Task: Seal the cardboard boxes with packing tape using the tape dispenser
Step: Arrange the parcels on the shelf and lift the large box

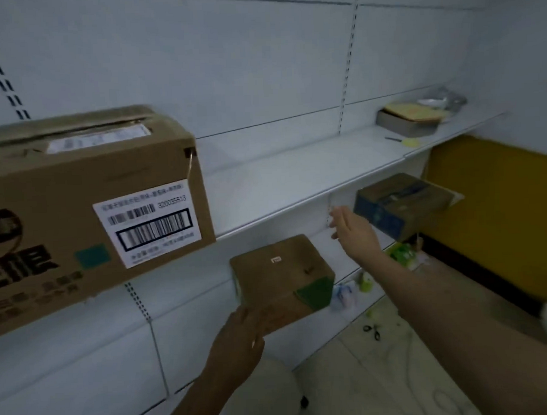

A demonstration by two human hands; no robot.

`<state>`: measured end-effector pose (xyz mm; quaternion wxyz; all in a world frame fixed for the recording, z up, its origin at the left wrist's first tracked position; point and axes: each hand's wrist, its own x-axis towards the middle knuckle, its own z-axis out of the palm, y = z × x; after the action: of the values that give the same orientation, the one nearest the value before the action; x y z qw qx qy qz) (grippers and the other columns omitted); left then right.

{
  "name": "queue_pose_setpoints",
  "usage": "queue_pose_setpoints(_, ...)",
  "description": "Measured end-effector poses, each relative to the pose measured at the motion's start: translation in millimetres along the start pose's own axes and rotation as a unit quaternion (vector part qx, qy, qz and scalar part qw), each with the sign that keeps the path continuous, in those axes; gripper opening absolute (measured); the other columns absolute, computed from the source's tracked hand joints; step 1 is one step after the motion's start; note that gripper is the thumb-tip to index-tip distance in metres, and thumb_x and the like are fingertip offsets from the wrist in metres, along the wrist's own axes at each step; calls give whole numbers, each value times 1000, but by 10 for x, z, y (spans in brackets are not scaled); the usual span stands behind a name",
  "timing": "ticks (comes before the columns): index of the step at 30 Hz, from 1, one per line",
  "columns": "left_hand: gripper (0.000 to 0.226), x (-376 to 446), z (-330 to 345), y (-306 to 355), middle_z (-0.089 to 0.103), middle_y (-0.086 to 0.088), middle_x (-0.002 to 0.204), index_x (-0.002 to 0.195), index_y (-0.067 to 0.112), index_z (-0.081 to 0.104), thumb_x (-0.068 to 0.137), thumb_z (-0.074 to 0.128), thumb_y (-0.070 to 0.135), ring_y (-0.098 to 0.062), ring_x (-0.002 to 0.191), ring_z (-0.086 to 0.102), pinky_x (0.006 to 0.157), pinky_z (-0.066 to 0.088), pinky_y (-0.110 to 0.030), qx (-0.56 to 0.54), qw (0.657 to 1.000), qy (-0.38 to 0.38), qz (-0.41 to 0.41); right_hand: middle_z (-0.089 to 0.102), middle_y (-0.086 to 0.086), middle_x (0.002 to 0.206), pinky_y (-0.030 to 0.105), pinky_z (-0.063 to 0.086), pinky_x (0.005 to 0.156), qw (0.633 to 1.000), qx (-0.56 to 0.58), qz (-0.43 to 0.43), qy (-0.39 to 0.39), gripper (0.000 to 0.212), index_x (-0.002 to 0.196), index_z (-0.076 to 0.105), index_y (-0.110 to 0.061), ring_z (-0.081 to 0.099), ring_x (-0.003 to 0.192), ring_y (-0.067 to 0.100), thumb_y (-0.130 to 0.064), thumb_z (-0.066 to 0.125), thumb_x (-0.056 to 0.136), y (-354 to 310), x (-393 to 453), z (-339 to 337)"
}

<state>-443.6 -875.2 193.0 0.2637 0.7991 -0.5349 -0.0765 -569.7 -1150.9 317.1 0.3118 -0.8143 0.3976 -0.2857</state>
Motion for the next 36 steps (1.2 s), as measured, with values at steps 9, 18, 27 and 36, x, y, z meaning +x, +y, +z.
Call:
queue_pose_setpoints(9, 85, 1131, 992, -482, 28, -20, 155, 158, 8, 12, 96, 61, 40, -32, 140, 35, 111, 34, -41, -93, 917, -62, -382, 24, 14, 159, 37, 31, 113, 952, -35, 142, -268, 81, 157, 10, -16, 34, 141, 30, -50, 52, 96, 1738, 1106, 976)
queue_pose_setpoints(18, 87, 1204, 1868, -1102, 67, -9, 120, 129, 16, 58, 49, 80, 40, -28, 108, 65, 93, 55, -48, -332, 760, 59, -556, 52, 12, 141, 34, 39, 101, 878, 56, 276, -386, 74, 138, 47, -12, 52, 122, 29, -69, 27, 95, 2282, 1466, 1478)
queue_pose_setpoints(27, 59, 1552, 1313, 332, 57, -10, 109, 132, 21, 30, 87, 57, -7, -25, 97, 59, 70, 50, -36, -439, 722, 196, -498, 42, 5, 149, 35, 27, 113, 875, 192, 287, -338, 59, 147, 40, -15, 40, 135, 24, -53, 29, 103, 2191, 1612, 710)
queue_pose_setpoints(36, 52, 1186, 887, 1008, 60, -1, 128, 132, 21, 54, 82, 69, 20, -22, 117, 59, 82, 51, -35, -455, 779, 228, -367, 50, 9, 127, 42, 49, 96, 897, 298, 253, -206, 42, 123, 41, -17, 53, 111, 26, -8, 65, 90, 2365, 1014, -137)
